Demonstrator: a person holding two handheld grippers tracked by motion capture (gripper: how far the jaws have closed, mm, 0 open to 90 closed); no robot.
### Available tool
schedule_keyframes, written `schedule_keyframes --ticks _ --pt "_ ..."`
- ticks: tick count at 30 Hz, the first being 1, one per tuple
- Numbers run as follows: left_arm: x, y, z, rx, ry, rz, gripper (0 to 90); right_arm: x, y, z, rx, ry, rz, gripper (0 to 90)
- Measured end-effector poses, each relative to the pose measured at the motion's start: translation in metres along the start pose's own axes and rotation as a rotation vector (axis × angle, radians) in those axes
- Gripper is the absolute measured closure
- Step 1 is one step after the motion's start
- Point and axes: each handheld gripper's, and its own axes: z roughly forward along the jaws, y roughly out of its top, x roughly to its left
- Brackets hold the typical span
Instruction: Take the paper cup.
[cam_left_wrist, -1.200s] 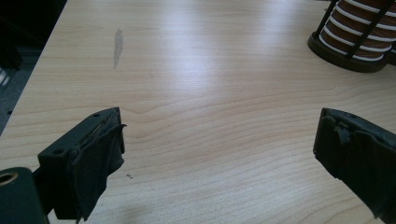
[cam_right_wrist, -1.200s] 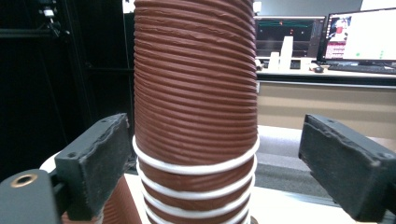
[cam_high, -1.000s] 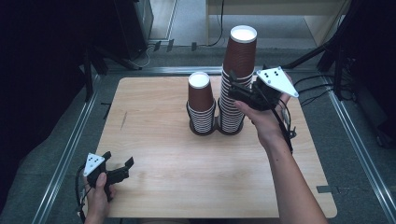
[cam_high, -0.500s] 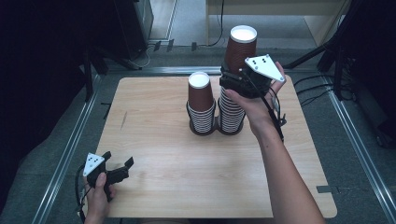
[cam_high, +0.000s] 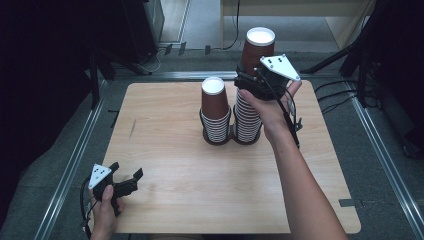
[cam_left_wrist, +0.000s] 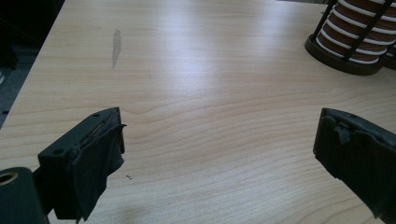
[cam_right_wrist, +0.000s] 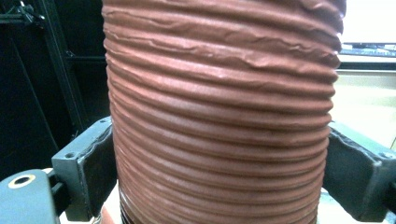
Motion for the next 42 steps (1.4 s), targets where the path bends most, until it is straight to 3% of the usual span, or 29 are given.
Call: schedule_keyframes --ticks 11,15,24,42 --pt "0.0 0.0 0.0 -0.001 -0.001 0.0 2.1 0.001 0.004 0.001 0.015 -0.008 0.004 10.2" --pt "0.0 0.0 0.0 -0.001 -0.002 -0.005 2.1 0.003 0.013 -0.004 -0.04 -0.011 0.009 11.3" --pt "0.001 0.0 0.0 -0.002 -0.004 -0.005 2.1 0.005 0.027 -0.007 -0.047 -0.024 -0.025 11.3" --pt "0.001 0.0 0.0 -0.002 -0.005 -0.006 2.1 0.008 0.059 -0.016 -0.113 -0.016 -0.03 11.3"
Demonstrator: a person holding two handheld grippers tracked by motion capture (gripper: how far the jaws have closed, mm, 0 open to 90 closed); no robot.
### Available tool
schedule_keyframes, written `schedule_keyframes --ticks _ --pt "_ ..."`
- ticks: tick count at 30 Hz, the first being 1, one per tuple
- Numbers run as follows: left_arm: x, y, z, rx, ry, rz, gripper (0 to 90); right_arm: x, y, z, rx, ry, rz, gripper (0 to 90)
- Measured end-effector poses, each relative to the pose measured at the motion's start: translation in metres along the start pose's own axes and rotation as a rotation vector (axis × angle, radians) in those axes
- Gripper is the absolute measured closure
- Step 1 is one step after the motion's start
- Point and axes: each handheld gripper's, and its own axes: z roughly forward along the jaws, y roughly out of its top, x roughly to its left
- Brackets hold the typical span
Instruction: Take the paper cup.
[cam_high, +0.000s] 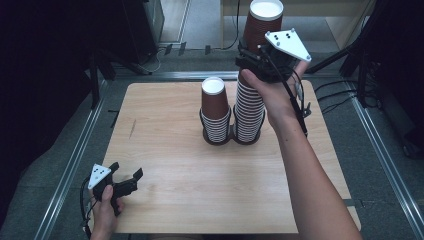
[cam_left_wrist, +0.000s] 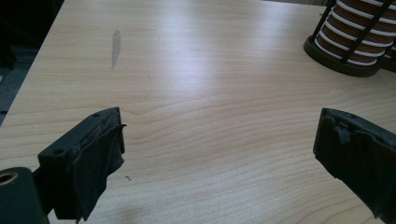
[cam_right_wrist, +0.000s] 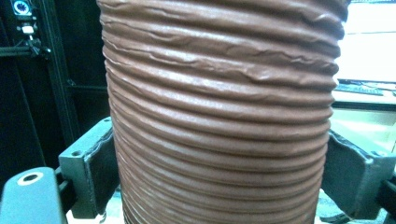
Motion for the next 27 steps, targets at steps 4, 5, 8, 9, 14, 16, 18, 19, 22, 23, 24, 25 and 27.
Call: schedule_keyframes --ticks 4,5,8,9,14,16,18,19,22,23,24,25,27 --pt "0.0 0.0 0.0 0.0 0.001 0.0 2.1 -0.003 0.005 -0.004 -0.014 -0.002 0.004 11.3" --pt "0.0 0.0 0.0 0.0 0.004 0.0 2.1 -0.004 0.007 -0.005 -0.017 0.001 0.004 11.4" --pt "0.0 0.0 0.0 -0.001 0.005 0.001 2.1 -0.006 0.009 -0.008 -0.018 0.011 0.005 11.4" --pt "0.0 0.0 0.0 -0.001 0.004 0.001 2.1 -0.007 0.01 -0.009 -0.02 0.01 0.001 11.4" --pt "0.0 0.0 0.0 0.0 0.006 0.002 2.1 -0.007 0.014 -0.013 -0.03 0.015 -0.007 11.4" --pt "0.0 0.0 0.0 0.0 0.005 0.0 2.1 -0.007 0.018 -0.015 -0.04 0.021 -0.01 11.4" --pt "0.0 0.0 0.0 0.001 0.005 0.001 2.1 -0.006 0.02 -0.016 -0.047 0.023 -0.015 11.4" --pt "0.0 0.0 0.0 0.002 0.005 0.003 2.1 -0.006 0.022 -0.017 -0.051 0.022 -0.015 11.4" --pt "0.0 0.0 0.0 0.002 0.005 0.002 2.1 -0.007 0.024 -0.019 -0.055 0.023 -0.014 11.4" --pt "0.0 0.0 0.0 0.002 0.004 0.002 2.1 -0.007 0.024 -0.02 -0.056 0.022 -0.015 11.4" --pt "0.0 0.0 0.0 0.0 0.004 0.001 2.1 -0.007 0.025 -0.02 -0.057 0.021 -0.014 11.4" --pt "0.0 0.0 0.0 0.002 0.004 0.001 2.1 -0.008 0.025 -0.021 -0.058 0.019 -0.014 11.4" --pt "0.0 0.0 0.0 0.001 0.004 0.001 2.1 -0.008 0.025 -0.021 -0.058 0.018 -0.016 11.4"
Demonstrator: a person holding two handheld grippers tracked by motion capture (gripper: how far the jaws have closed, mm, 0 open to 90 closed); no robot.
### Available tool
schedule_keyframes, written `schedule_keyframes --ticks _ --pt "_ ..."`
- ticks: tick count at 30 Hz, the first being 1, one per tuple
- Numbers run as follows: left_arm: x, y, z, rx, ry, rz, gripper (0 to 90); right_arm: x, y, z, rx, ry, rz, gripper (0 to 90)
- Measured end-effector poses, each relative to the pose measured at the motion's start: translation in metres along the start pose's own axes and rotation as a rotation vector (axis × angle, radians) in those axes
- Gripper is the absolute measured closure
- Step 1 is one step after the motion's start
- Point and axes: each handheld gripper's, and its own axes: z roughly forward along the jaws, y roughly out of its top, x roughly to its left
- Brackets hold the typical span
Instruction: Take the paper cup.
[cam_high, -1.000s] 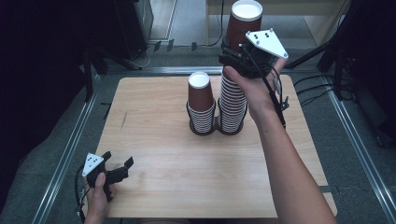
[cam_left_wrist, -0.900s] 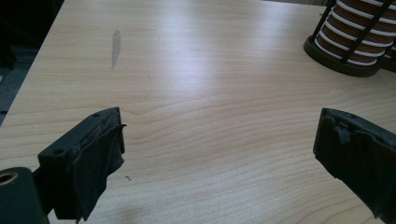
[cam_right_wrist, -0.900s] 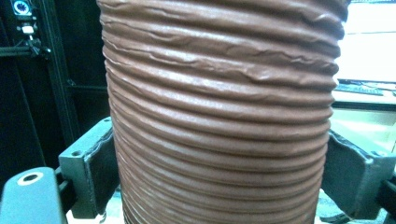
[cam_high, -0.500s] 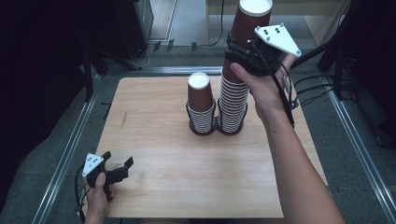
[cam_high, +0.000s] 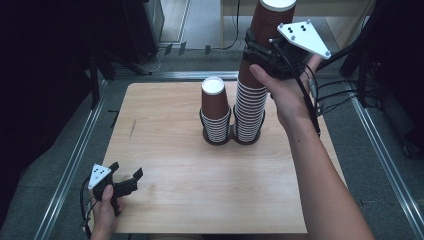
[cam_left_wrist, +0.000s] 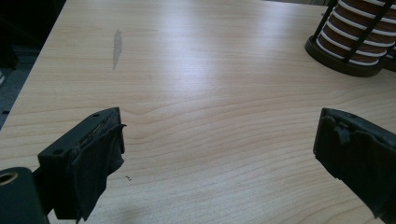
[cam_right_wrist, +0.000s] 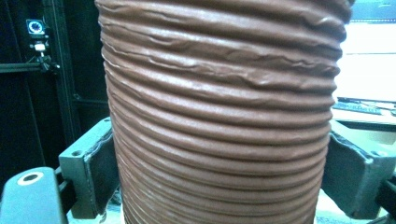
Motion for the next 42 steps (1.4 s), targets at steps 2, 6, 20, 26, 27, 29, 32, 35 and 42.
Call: schedule_keyframes --ticks 2,6,20,26,27,29,32,35,42 --pt "0.0 0.0 0.0 -0.001 0.0 0.0 2.1 -0.002 0.001 -0.001 0.001 -0.005 0.005 11.4" --pt "0.0 0.0 0.0 0.0 0.0 -0.001 2.1 -0.005 0.001 -0.003 -0.001 -0.012 0.003 11.4" --pt "0.0 0.0 0.0 0.003 0.003 0.005 2.1 -0.022 -0.003 -0.017 -0.005 -0.046 -0.01 11.4" --pt "-0.001 0.0 0.0 0.0 0.005 0.003 2.1 -0.033 -0.006 -0.023 -0.005 -0.063 -0.013 11.4" --pt "-0.001 0.0 0.0 0.0 0.005 0.003 2.1 -0.035 -0.007 -0.024 -0.004 -0.065 -0.011 11.4" --pt "-0.001 0.0 0.0 0.001 0.005 0.004 2.1 -0.038 -0.009 -0.027 -0.004 -0.07 -0.01 11.4" --pt "-0.001 0.0 0.0 0.001 0.006 0.006 2.1 -0.042 -0.014 -0.032 0.001 -0.076 -0.003 11.4" --pt "-0.001 0.0 0.001 0.0 0.007 0.007 2.1 -0.046 -0.02 -0.035 0.01 -0.083 -0.009 11.4" --pt "-0.001 0.0 0.001 0.001 0.007 0.008 2.1 -0.05 -0.032 -0.043 0.02 -0.092 -0.013 11.4"
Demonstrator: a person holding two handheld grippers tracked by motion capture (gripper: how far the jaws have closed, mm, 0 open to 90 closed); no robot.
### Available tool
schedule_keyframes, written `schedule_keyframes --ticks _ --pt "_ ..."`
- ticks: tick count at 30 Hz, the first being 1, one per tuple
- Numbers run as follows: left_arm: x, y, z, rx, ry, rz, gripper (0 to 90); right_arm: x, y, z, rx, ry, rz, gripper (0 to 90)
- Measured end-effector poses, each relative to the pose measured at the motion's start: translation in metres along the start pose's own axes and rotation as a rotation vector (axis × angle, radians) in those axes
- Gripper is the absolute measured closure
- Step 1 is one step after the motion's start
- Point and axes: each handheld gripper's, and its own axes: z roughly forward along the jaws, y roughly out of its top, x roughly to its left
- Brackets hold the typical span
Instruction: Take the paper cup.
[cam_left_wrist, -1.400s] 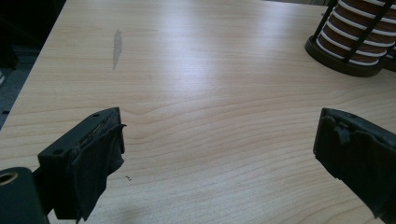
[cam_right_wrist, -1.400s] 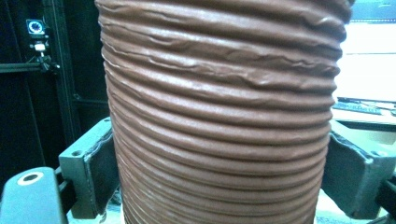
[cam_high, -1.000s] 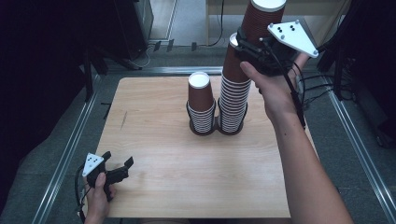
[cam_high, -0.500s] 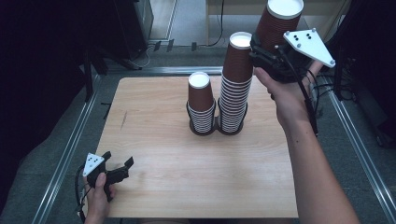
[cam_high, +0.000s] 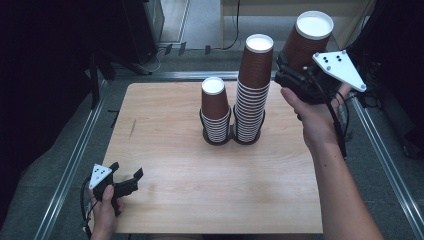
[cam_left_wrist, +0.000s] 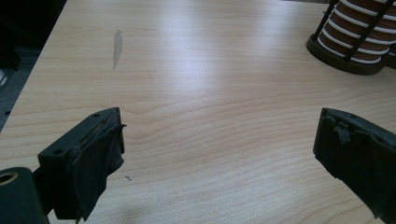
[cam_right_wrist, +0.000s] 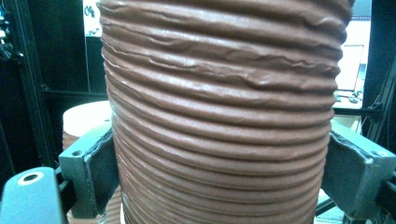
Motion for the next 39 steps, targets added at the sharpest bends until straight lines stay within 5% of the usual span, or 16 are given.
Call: schedule_keyframes --ticks 14,32,39 --pt "0.0 0.0 0.0 0.002 0.002 0.004 2.1 0.001 -0.023 -0.016 -0.004 -0.024 -0.024 11.4" --pt "-0.002 0.002 0.001 0.024 0.0 0.028 2.1 -0.012 -0.075 -0.036 0.052 -0.039 -0.023 11.4" --pt "-0.006 0.005 0.003 0.032 -0.002 0.065 2.1 -0.016 -0.091 -0.042 0.068 -0.038 -0.024 11.4"
